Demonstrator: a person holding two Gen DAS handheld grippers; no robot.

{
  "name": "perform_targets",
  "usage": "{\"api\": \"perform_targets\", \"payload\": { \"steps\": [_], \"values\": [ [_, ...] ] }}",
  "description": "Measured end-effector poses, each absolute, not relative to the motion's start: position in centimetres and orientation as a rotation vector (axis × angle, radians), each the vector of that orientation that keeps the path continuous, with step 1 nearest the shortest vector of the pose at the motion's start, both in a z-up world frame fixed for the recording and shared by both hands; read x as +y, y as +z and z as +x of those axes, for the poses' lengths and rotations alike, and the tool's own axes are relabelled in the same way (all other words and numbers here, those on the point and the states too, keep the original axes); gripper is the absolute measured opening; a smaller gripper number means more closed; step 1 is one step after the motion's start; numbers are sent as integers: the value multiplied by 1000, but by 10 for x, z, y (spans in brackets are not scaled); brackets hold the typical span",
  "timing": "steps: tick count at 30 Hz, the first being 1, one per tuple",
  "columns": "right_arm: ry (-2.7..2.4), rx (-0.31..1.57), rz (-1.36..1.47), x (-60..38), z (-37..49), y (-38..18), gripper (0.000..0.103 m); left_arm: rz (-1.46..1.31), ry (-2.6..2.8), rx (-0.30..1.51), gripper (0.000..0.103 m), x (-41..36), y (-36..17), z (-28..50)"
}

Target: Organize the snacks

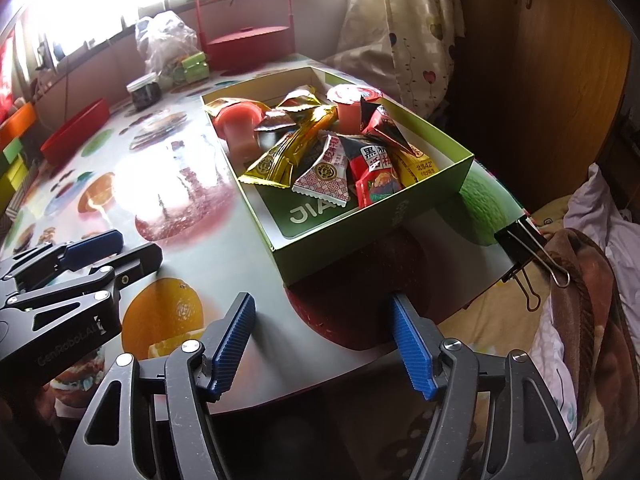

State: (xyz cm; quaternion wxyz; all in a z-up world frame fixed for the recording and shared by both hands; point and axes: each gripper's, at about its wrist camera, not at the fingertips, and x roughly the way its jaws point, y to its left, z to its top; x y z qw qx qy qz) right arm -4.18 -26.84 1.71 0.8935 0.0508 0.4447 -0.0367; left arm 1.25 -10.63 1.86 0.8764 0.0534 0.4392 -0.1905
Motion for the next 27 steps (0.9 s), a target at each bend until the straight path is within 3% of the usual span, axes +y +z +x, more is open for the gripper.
{"api": "perform_targets", "payload": {
  "steps": [27],
  "values": [
    [-77,922,104,-268,-42,17,70,109,-398,914,49,-107,19,12]
  ]
}}
